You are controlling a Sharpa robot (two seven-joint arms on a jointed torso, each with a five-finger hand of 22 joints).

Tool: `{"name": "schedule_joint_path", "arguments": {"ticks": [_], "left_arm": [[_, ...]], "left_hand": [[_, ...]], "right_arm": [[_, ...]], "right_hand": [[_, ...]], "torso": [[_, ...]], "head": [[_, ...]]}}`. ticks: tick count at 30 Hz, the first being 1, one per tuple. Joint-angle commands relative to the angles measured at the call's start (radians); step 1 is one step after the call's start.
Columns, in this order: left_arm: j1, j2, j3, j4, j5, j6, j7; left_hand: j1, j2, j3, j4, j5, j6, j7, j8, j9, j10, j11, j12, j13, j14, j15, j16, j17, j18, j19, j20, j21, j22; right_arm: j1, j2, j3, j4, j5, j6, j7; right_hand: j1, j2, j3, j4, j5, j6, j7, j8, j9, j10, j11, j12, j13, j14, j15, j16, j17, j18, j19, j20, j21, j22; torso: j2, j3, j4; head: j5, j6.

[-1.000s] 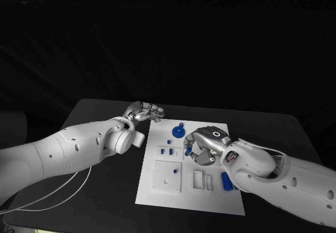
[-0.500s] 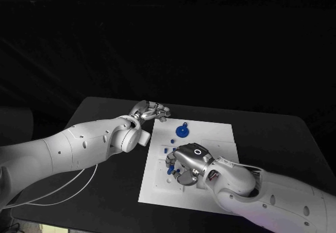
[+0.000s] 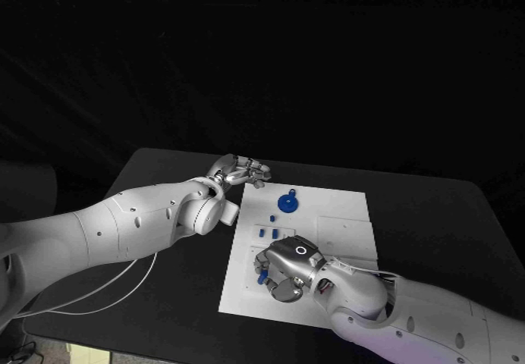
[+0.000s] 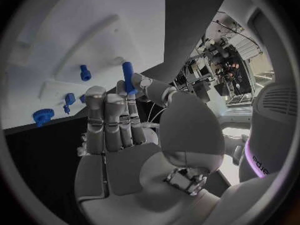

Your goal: Assemble the parts on the task board

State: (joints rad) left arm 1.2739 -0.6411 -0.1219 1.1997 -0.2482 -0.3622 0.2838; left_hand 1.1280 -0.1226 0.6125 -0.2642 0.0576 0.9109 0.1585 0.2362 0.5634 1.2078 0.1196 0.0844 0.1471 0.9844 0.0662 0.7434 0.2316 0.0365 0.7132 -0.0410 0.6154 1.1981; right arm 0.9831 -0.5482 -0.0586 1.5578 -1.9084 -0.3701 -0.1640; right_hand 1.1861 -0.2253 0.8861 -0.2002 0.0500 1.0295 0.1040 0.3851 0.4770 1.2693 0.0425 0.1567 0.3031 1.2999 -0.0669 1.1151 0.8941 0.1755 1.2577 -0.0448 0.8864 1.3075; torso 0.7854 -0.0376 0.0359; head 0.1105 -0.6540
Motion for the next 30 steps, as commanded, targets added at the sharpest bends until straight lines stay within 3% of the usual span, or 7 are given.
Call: {"name": "schedule_joint_path", "arguments": {"ticks": [1,30], "left_arm": [[0.001,0.002,0.001,0.003,0.005,0.013,0.011],[0.000,0.000,0.001,0.000,0.005,0.014,0.011]], "left_hand": [[0.002,0.011,-0.008,0.000,-0.003,-0.006,-0.001,0.005,-0.002,-0.006,0.001,-0.005,-0.002,0.006,-0.002,-0.004,0.002,-0.005,0.003,0.006,-0.004,0.001],[0.001,0.012,-0.008,0.000,-0.003,-0.006,-0.001,0.005,-0.003,-0.006,0.002,-0.005,-0.002,0.007,-0.002,-0.006,0.005,-0.005,0.004,0.006,-0.005,0.002]], "right_arm": [[-0.003,0.002,-0.001,-0.007,-0.037,-0.002,0.004],[-0.004,-0.028,-0.001,0.003,-0.074,-0.013,-0.023]], "right_hand": [[-0.002,0.008,0.006,-0.002,-0.001,0.008,-0.001,0.004,0.002,0.034,-0.005,0.003,0.002,0.002,-0.007,0.003,-0.001,0.086,-0.001,-0.006,0.004,0.019],[-0.004,0.008,0.009,-0.007,-0.001,0.012,-0.002,0.005,0.003,0.037,-0.005,0.004,0.005,0.004,-0.008,0.004,-0.001,0.086,0.001,-0.008,0.005,0.019]], "torso": [[0.000,0.0007,0.0002],[0.000,0.0003,-0.0010]], "head": [[0.002,-0.004],[0.004,-0.011]]}}
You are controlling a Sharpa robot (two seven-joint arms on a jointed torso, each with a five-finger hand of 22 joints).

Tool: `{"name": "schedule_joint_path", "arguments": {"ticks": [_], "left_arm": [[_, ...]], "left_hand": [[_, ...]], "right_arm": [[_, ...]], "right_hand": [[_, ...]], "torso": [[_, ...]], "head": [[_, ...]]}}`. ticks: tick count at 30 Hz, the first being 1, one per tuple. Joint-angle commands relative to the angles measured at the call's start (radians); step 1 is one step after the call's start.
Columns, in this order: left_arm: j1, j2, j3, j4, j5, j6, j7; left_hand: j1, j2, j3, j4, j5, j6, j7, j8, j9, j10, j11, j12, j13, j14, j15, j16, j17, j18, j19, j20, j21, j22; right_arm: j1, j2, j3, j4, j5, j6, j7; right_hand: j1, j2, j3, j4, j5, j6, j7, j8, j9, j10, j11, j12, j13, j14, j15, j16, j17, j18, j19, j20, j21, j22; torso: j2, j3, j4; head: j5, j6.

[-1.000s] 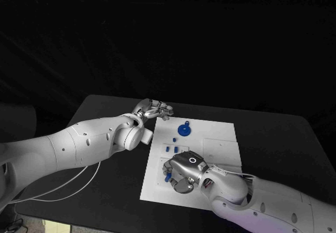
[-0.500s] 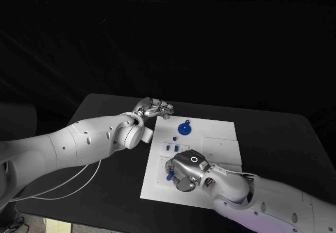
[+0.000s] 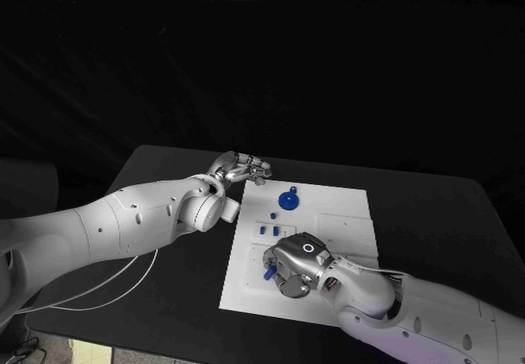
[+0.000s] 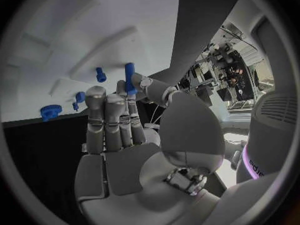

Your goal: Assemble the parts on the task board

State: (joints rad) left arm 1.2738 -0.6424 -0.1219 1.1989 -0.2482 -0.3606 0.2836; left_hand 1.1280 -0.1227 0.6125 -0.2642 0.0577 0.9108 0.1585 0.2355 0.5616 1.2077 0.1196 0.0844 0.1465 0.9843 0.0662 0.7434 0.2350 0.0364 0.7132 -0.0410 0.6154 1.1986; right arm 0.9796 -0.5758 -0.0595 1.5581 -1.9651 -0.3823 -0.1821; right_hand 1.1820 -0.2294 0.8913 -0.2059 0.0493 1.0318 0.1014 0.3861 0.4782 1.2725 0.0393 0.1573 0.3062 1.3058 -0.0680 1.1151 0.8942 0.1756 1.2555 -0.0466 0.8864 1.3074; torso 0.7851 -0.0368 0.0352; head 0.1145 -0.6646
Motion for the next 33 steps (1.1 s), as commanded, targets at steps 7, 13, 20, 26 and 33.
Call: {"name": "schedule_joint_path", "arguments": {"ticks": [7,13,20,26,33], "left_arm": [[0.000,0.002,0.001,0.001,0.005,0.012,0.011],[0.000,0.003,0.001,0.001,0.005,0.013,0.011],[0.000,0.004,0.001,0.001,0.005,0.013,0.011],[0.000,0.005,0.001,0.000,0.005,0.013,0.011],[0.000,0.005,0.001,0.000,0.005,0.014,0.010]], "left_hand": [[0.001,0.012,-0.008,0.000,-0.003,-0.007,-0.001,0.006,-0.001,-0.006,0.002,-0.005,-0.002,0.007,-0.002,-0.007,0.002,-0.005,0.004,0.006,-0.005,0.002],[0.001,0.012,-0.009,0.000,-0.003,-0.007,-0.001,0.006,-0.001,-0.006,0.002,-0.005,-0.002,0.007,-0.002,-0.008,0.003,-0.005,0.004,0.006,-0.006,0.002],[0.002,0.012,-0.009,0.000,-0.003,-0.007,-0.001,0.007,-0.002,-0.006,0.002,-0.005,-0.002,0.007,-0.002,-0.008,0.004,-0.005,0.004,0.006,-0.006,0.002],[0.002,0.012,-0.009,0.000,-0.003,-0.007,-0.001,0.007,-0.002,-0.006,0.002,-0.005,-0.002,0.007,-0.002,-0.009,0.004,-0.005,0.004,0.006,-0.006,0.003],[0.002,0.012,-0.009,0.000,-0.003,-0.007,-0.001,0.007,-0.002,-0.006,0.002,-0.005,-0.002,0.008,-0.002,-0.010,0.005,-0.005,0.005,0.006,-0.007,0.003]], "right_arm": [[-0.001,0.005,0.000,0.000,-0.019,0.064,-0.004],[0.000,0.019,-0.001,-0.002,-0.047,0.093,-0.013],[0.000,0.030,-0.010,0.005,-0.112,0.115,-0.038],[0.000,0.038,-0.016,0.013,-0.112,0.122,-0.039],[0.000,0.042,-0.020,0.004,-0.073,0.110,-0.031]], "right_hand": [[-0.001,0.011,0.004,-0.002,0.000,0.010,0.000,0.004,0.002,0.034,-0.002,0.003,0.003,-0.002,-0.007,0.004,-0.001,0.086,0.003,-0.006,0.006,0.019],[-0.002,0.011,0.004,-0.002,0.000,0.010,0.000,0.003,0.002,0.033,-0.002,0.002,0.003,-0.002,-0.007,0.004,-0.001,0.086,0.002,-0.006,0.006,0.019],[-0.004,0.010,0.004,-0.003,0.000,0.011,0.000,0.003,0.002,0.034,-0.002,0.002,0.004,-0.003,-0.007,0.003,-0.001,0.086,0.001,-0.006,0.005,0.019],[-0.005,0.008,0.006,-0.004,0.000,0.012,-0.001,0.003,0.002,0.035,-0.002,0.002,0.005,-0.004,-0.007,0.002,-0.001,0.086,-0.001,-0.005,0.005,0.019],[-0.019,-0.011,0.013,0.003,0.001,0.000,0.005,-0.007,-0.001,0.020,0.003,-0.008,0.004,-0.006,-0.002,-0.001,-0.003,0.086,-0.006,-0.001,0.003,0.018]], "torso": [[0.000,-0.0007,0.0000],[0.000,-0.0009,-0.0006],[0.000,-0.0007,-0.0001],[0.000,-0.0009,0.0003],[-0.001,-0.0014,-0.0005]], "head": [[0.001,-0.002],[0.000,-0.005],[-0.001,-0.007],[-0.002,-0.009],[-0.005,-0.008]]}}
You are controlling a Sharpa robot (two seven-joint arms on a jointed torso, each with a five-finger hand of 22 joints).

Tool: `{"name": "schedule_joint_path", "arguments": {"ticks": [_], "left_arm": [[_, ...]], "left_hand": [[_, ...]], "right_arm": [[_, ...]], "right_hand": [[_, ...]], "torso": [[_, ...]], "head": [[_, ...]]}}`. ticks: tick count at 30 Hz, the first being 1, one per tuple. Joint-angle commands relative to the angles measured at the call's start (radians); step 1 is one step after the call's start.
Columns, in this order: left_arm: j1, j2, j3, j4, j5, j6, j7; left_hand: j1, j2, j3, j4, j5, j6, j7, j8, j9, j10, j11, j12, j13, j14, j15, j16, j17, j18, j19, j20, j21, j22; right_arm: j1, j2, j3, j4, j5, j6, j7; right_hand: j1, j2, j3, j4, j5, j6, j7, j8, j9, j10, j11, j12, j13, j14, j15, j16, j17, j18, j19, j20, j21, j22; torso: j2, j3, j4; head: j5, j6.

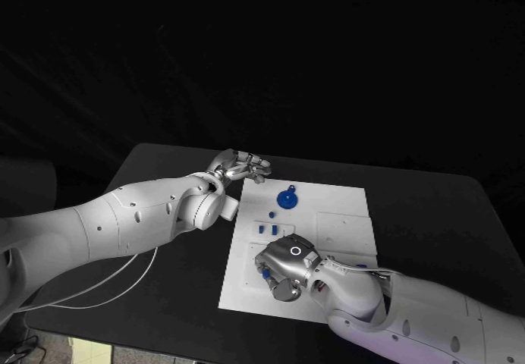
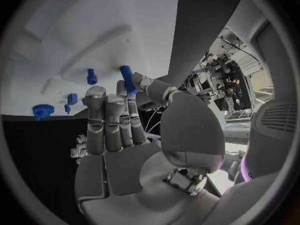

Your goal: Assemble the parts on the task board

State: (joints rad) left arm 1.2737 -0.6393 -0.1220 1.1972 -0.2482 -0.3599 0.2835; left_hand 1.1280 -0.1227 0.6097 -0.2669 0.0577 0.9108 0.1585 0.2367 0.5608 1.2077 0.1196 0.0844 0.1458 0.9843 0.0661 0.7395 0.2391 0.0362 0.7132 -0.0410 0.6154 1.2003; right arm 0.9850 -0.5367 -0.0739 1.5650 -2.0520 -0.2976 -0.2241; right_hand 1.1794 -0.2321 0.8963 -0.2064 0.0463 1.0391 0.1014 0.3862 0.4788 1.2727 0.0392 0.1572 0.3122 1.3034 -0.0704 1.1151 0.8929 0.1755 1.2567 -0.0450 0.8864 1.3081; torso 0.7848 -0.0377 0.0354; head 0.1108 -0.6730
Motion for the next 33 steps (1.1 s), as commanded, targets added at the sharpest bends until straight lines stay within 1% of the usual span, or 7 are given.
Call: {"name": "schedule_joint_path", "arguments": {"ticks": [1,4,9,21,27,31,33], "left_arm": [[0.001,0.002,0.001,0.002,0.005,0.013,0.010],[0.001,0.002,0.001,0.002,0.005,0.013,0.009],[0.001,0.000,0.001,0.001,0.005,0.012,0.009],[0.001,-0.006,0.001,0.003,0.005,0.013,0.008],[0.001,-0.008,0.000,0.001,0.005,0.012,0.008],[0.000,-0.010,0.000,0.000,0.005,0.014,0.006],[-0.001,-0.009,0.000,-0.003,0.008,0.015,0.005]], "left_hand": [[0.002,0.012,-0.006,0.002,-0.003,-0.007,-0.001,0.006,-0.001,-0.006,0.002,-0.005,-0.002,0.008,-0.002,-0.006,0.001,-0.005,0.005,0.006,-0.007,0.001],[0.002,0.012,-0.006,0.002,-0.003,-0.007,-0.001,0.006,-0.001,-0.006,0.002,-0.005,-0.002,0.008,-0.002,-0.006,0.001,-0.005,0.005,0.006,-0.007,0.001],[0.002,0.012,-0.006,0.002,-0.003,-0.007,-0.001,0.006,-0.001,-0.007,0.002,-0.005,-0.002,0.008,-0.002,-0.006,0.002,-0.005,0.005,0.006,-0.007,0.002],[0.002,0.012,-0.007,0.002,-0.003,-0.008,-0.001,0.006,-0.002,-0.007,0.002,-0.005,-0.002,0.008,-0.002,-0.008,0.003,-0.005,0.005,0.006,-0.008,0.002],[0.002,0.012,-0.007,0.002,-0.003,-0.008,-0.001,0.006,-0.002,-0.007,0.002,-0.005,-0.002,0.008,-0.002,-0.008,0.003,-0.005,0.005,0.006,-0.008,0.002],[0.002,0.012,-0.007,0.002,-0.003,-0.008,-0.001,0.006,-0.002,-0.007,0.002,-0.005,-0.002,0.008,-0.002,-0.008,0.004,-0.005,0.005,0.006,-0.008,0.002],[0.002,0.012,-0.007,0.002,-0.003,-0.008,-0.001,0.006,-0.002,-0.007,0.002,-0.005,-0.002,0.008,-0.002,-0.009,0.004,-0.005,0.005,0.006,-0.008,0.002]], "right_arm": [[-0.005,0.003,-0.006,-0.004,0.021,0.020,0.010],[-0.004,-0.001,-0.006,-0.007,0.037,0.003,0.014],[-0.004,-0.006,-0.006,-0.006,0.056,-0.035,0.019],[-0.003,-0.074,-0.001,0.059,0.113,-0.174,0.032],[0.013,-0.144,0.034,0.113,0.202,-0.206,0.058],[0.022,-0.210,0.082,0.141,0.331,-0.183,0.059],[0.038,-0.243,0.102,0.140,0.453,-0.141,0.049]], "right_hand": [[-0.019,-0.015,0.009,0.005,0.004,-0.014,0.007,-0.011,-0.004,0.013,0.006,-0.013,-0.003,-0.004,0.003,-0.002,-0.002,0.086,-0.007,-0.002,0.003,0.018],[-0.053,-0.063,-0.011,0.021,0.002,-0.061,0.028,-0.040,-0.016,-0.038,0.024,-0.045,-0.016,-0.002,0.022,-0.001,-0.003,0.086,-0.004,0.000,0.004,0.017],[-0.091,-0.068,-0.093,-0.018,0.003,-0.129,0.057,-0.075,-0.031,-0.103,0.051,-0.085,-0.037,-0.005,0.047,0.002,-0.001,0.086,-0.009,0.002,0.004,0.018],[-0.158,-0.070,-0.234,-0.081,0.003,-0.199,0.049,-0.095,-0.036,-0.206,0.084,-0.092,-0.086,-0.031,0.079,0.003,-0.002,0.086,-0.031,0.003,-0.015,0.011],[-0.168,-0.070,-0.252,-0.074,0.003,-0.202,0.046,-0.090,-0.032,-0.195,0.081,-0.083,-0.091,-0.031,0.076,0.005,-0.003,0.086,-0.027,0.002,-0.019,0.009],[-0.168,-0.069,-0.243,-0.055,0.003,-0.195,0.047,-0.082,-0.027,-0.163,0.071,-0.068,-0.089,-0.028,0.066,0.007,-0.005,0.086,-0.019,0.001,-0.022,0.006],[-0.155,-0.067,-0.217,-0.033,0.003,-0.176,0.070,-0.070,-0.022,-0.108,0.053,-0.034,-0.075,-0.024,0.048,0.008,-0.006,0.086,-0.013,0.000,-0.022,0.005]], "torso": [[0.000,-0.0005,-0.0006],[0.000,-0.0001,-0.0005],[0.000,0.0001,-0.0004],[0.000,0.0010,-0.0009],[-0.001,0.0010,-0.0016],[-0.003,0.0008,-0.0016],[-0.003,0.0009,-0.0029]], "head": [[-0.001,0.001],[-0.001,0.001],[-0.002,0.003],[-0.009,0.009],[-0.022,0.016],[-0.039,0.024],[-0.045,0.028]]}}
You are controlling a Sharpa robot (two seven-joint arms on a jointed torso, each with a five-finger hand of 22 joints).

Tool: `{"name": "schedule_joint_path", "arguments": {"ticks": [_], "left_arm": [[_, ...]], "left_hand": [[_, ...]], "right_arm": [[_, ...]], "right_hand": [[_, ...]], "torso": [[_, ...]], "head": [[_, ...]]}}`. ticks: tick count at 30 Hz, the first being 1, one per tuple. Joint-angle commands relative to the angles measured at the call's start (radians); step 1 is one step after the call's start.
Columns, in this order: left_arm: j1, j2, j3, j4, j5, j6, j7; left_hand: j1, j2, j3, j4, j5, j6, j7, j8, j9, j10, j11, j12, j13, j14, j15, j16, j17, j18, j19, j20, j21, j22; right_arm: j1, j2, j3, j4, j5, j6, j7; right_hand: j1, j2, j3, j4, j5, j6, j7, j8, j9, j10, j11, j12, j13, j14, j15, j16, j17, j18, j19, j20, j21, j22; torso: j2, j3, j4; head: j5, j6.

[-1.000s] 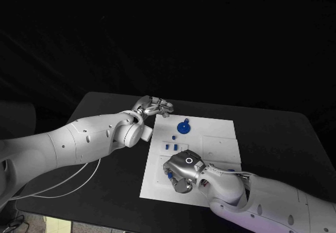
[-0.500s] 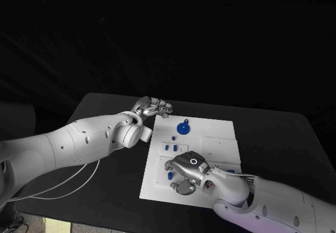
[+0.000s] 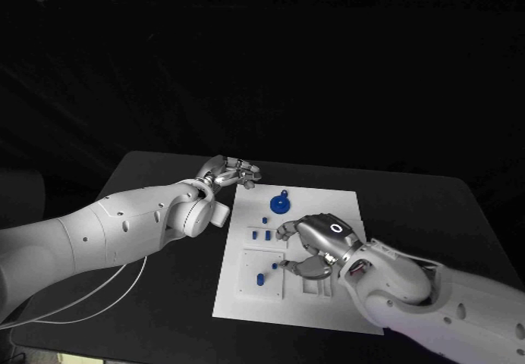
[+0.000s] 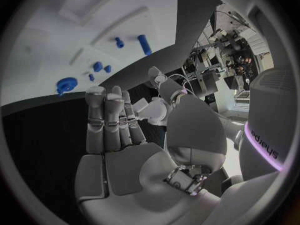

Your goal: Assemble the parts on the task board

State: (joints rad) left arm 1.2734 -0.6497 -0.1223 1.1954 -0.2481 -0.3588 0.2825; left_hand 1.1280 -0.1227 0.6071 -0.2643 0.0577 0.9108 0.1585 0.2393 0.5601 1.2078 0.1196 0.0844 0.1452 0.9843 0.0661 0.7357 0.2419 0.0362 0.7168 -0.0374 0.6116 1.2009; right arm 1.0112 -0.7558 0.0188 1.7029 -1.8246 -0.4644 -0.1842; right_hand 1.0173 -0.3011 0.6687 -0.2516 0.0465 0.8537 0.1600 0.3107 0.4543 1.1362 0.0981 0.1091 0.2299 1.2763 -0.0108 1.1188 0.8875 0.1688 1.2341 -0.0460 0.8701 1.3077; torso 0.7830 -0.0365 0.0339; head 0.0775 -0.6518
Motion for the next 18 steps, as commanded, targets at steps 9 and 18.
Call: {"name": "schedule_joint_path", "arguments": {"ticks": [9,18], "left_arm": [[-0.009,-0.010,0.000,-0.004,0.013,0.020,0.009],[-0.013,-0.021,-0.001,0.008,0.014,0.025,0.007]], "left_hand": [[0.000,0.012,-0.005,0.001,-0.003,-0.008,-0.001,0.004,-0.002,-0.007,0.002,-0.006,-0.002,0.008,-0.002,-0.005,0.002,-0.005,0.001,0.003,-0.005,0.002],[-0.010,0.010,-0.011,0.006,-0.003,-0.009,0.000,0.004,-0.003,-0.009,0.003,-0.006,-0.003,0.009,-0.002,-0.009,0.007,-0.005,0.002,0.003,-0.007,0.004]], "right_arm": [[0.110,-0.165,0.010,-0.002,0.572,0.232,-0.053],[0.118,-0.235,0.008,-0.010,0.688,0.446,-0.236]], "right_hand": [[-0.001,0.001,0.024,0.060,0.002,0.028,0.000,0.017,0.007,0.183,-0.050,0.124,0.068,0.015,-0.049,0.008,-0.002,0.090,0.022,0.000,0.001,0.009],[-0.073,0.036,0.001,0.186,0.002,0.056,-0.048,0.026,0.033,0.021,-0.094,0.907,0.785,0.040,-0.096,0.093,0.067,0.093,0.071,-0.035,0.065,0.026]], "torso": [[-0.012,0.0012,-0.0091],[-0.017,0.0017,-0.0110]], "head": [[-0.033,0.007],[-0.046,0.000]]}}
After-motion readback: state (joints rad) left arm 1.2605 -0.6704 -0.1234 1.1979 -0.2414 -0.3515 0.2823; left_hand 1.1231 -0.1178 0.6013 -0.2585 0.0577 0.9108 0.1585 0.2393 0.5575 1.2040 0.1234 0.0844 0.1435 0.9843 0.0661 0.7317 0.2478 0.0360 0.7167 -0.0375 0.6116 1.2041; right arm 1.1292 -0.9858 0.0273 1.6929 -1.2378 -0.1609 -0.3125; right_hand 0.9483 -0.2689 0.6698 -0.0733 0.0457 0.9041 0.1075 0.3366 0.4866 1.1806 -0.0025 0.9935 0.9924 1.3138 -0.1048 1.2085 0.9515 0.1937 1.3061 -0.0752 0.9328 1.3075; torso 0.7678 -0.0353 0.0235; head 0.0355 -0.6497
